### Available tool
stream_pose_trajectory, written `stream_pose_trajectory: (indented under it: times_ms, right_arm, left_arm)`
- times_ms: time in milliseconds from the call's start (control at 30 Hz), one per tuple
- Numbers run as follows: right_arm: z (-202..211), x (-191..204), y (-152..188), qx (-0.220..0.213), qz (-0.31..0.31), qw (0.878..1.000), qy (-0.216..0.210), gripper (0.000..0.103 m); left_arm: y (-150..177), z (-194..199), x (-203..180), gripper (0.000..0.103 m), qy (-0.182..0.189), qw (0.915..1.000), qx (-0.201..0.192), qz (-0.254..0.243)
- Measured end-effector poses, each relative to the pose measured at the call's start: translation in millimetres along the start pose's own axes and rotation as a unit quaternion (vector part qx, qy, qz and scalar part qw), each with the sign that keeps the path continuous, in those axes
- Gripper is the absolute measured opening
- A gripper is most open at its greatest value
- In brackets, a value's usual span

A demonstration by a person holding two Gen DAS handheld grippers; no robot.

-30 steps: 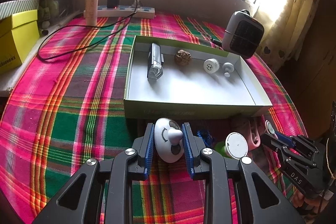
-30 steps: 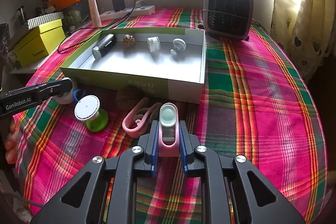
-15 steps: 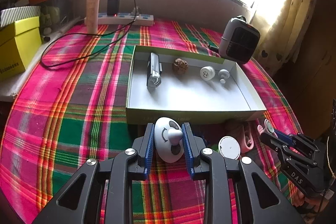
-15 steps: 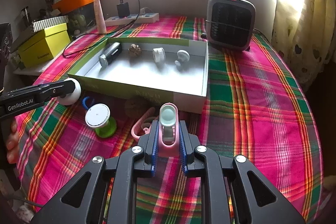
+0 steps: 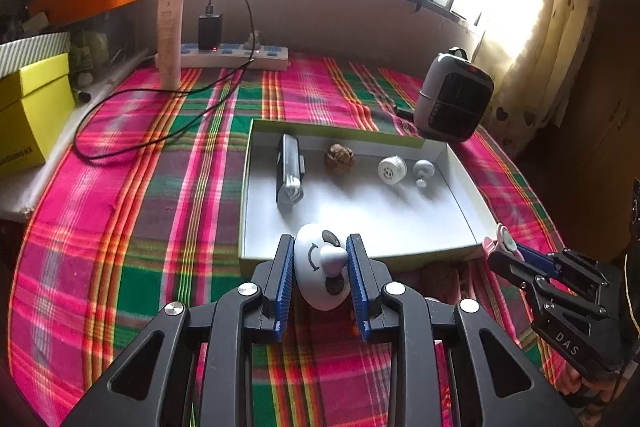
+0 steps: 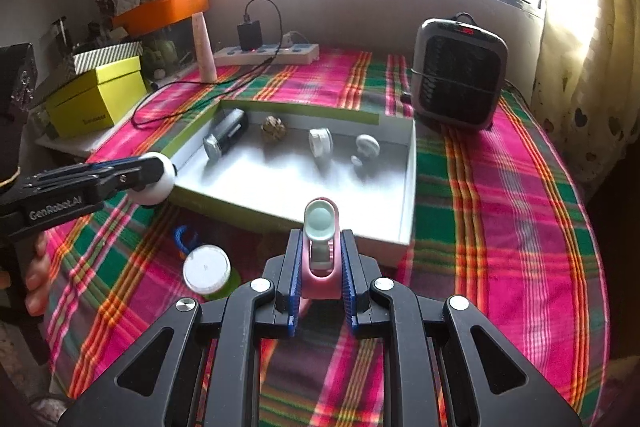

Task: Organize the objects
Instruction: 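Carry the panda toy and pink clip holder over into the white box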

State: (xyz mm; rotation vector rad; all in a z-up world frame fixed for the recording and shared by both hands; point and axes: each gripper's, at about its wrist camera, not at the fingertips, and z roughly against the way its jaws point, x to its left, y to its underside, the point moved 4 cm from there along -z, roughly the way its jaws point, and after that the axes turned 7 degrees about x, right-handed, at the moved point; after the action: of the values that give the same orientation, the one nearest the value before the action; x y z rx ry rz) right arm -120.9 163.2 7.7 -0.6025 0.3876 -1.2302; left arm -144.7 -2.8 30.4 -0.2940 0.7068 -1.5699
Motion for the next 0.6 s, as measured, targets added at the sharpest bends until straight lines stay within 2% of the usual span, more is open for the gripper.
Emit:
stream_pose_trajectory:
  times_ms: [600]
  right_arm:
    - [-42.2, -13.6, -41.1, 0.018, 0.007, 1.0, -0.007, 0.018]
  left_arm:
    - [-40.1, -38.2, -1.6, 0.024, 0.008, 0.9998, 0.014, -0.008]
